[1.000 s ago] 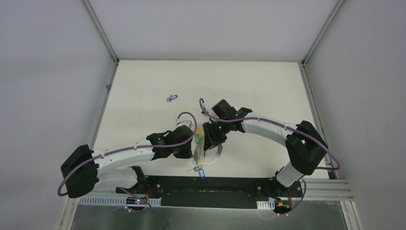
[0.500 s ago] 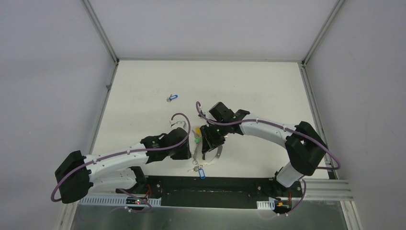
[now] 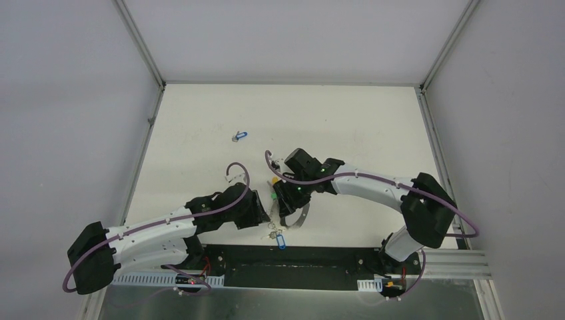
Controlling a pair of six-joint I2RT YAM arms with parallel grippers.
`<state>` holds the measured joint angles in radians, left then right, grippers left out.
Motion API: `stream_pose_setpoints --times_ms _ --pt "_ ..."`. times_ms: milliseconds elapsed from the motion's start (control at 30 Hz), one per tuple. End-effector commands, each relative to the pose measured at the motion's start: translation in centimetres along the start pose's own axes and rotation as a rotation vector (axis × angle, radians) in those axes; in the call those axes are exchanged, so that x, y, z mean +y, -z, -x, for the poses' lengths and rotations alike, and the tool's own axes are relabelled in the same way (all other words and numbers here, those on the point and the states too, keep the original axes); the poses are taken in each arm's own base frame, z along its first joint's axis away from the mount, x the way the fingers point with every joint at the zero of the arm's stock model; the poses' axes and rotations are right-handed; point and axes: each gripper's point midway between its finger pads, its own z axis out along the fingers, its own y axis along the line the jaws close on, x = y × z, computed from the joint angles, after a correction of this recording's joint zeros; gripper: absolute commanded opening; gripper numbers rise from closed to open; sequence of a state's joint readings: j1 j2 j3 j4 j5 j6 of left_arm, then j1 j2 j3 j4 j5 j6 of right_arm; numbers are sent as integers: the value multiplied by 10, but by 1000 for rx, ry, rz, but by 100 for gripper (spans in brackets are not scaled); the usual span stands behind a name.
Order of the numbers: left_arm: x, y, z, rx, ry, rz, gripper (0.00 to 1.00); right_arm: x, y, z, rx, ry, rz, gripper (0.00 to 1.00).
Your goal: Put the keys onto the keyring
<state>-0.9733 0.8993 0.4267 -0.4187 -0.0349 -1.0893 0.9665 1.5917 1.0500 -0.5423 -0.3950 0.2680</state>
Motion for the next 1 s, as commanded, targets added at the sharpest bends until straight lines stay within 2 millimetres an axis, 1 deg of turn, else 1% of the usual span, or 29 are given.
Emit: stream_pose_setpoints --times_ms 0,67,200,267,333,400,533,667,800,867,967 --pt "-13 -4 -7 37 -82 -110 48 16 19 22 -126 98 40 49" --pt "-7 -10 -11 43 -131 -114 46 19 20 22 -136 100 57 49" --pt "-8 -20 -18 41 -230 -193 46 21 24 21 -148 96 73 49" --pt "-9 -23 -17 28 -266 -217 46 20 27 21 -156 79 78 49" --pt "-5 -27 -17 20 -286 -211 47 18 31 23 -167 56 93 49" --pt "-7 -29 -14 -1 -299 -225 49 16 37 26 -187 36 106 49" --pt "-14 -28 -16 7 -358 -266 48 14 44 28 -209 14 129 49" --pt "-22 -23 -21 33 -387 -316 45 10 47 29 -215 0 132 49" --pt "-29 -16 -23 34 -387 -370 39 8 46 28 -217 -11 131 49" --pt "-31 -14 -22 23 -384 -382 35 7 46 28 -216 -15 132 49" --pt "-27 -14 -21 10 -382 -371 34 7 46 29 -219 -17 137 49"
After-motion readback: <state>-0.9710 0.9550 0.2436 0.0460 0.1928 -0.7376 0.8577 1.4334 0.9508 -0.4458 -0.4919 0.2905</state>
